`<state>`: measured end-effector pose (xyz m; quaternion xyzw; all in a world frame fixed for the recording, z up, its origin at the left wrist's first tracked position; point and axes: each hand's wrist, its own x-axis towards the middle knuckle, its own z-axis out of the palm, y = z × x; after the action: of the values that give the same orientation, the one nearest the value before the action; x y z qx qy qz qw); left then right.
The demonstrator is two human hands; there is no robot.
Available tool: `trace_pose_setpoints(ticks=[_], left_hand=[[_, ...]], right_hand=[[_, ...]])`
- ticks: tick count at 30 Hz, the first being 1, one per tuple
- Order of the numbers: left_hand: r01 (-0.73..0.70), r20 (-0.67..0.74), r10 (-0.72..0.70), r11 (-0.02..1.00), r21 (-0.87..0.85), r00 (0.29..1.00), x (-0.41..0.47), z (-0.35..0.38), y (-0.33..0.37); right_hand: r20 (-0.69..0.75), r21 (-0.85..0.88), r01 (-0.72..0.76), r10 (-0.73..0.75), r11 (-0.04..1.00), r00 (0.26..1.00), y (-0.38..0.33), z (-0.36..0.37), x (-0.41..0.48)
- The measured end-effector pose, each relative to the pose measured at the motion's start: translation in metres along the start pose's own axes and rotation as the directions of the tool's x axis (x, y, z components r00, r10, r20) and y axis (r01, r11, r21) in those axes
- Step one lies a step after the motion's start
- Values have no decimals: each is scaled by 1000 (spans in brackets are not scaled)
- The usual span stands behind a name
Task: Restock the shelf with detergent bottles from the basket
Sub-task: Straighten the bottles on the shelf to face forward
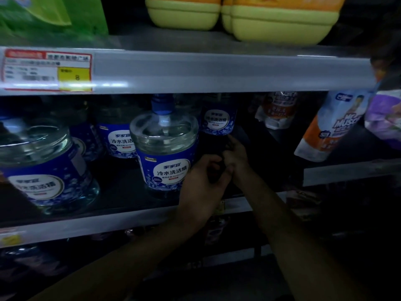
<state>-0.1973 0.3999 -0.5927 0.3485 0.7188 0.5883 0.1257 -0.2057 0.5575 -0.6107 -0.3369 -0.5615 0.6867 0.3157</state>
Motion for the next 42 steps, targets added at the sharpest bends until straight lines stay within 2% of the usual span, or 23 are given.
trace_pose_setpoints(ticks=[7, 13, 15, 16, 17, 18, 19, 20, 21, 23, 26, 32, 40, 42], left_hand=[[19, 7, -19, 999, -36, 1000, 1, 0, 3], [1, 12, 0, 999, -43, 1000, 1, -2, 4], [-7, 15, 8, 999, -49, 1000, 1, -2, 3], [-9, 17, 9, 999, -52, 1000, 1, -2, 3], [-7, 23, 8, 998, -55, 1000, 0, -3, 3], [-5, 31, 7, 998, -55, 999, 0, -4, 3], [-6, 37, 8, 999, -52, 999, 0, -4, 3], [-9, 40, 11, 999, -48, 999, 0, -5, 2], [-10, 43, 12, 999, -48, 999, 0, -5, 2], [-17, 47, 20, 998, -60, 999, -1, -6, 2], [-20, 50, 24, 997, -69, 998, 0, -6, 2], [-22, 47, 26, 997, -71, 999, 1, -6, 2], [-35, 45, 36, 999, -24, 998, -3, -8, -1], [-40, 39, 40, 999, 1, 998, -7, -10, -3]], right_hand=[[58, -71, 20, -16, 997, 998, 4, 0, 16], [119, -314, 65, -29, 947, 992, 2, 0, 29], [92, -467, 64, -23, 882, 996, 2, 1, 28], [81, -574, 81, -42, 815, 996, 3, 0, 28], [126, -733, 135, -62, 666, 990, 4, -3, 26], [184, -876, 190, -56, 443, 981, 5, -8, 22], [233, -939, 236, -44, 252, 972, 9, -12, 20], [257, -951, 257, -22, 171, 966, 11, -15, 17], [270, -951, 269, -11, 150, 963, 14, -18, 16], [289, -945, 286, -1, 156, 957, 15, -21, 16], [312, -944, 313, -31, 101, 950, 19, -20, 17], [288, -956, 289, -38, 57, 957, 23, -20, 29], [288, -951, 290, -32, 111, 957, 19, -22, 19], [306, -939, 308, -36, 151, 951, 17, -25, 10]])
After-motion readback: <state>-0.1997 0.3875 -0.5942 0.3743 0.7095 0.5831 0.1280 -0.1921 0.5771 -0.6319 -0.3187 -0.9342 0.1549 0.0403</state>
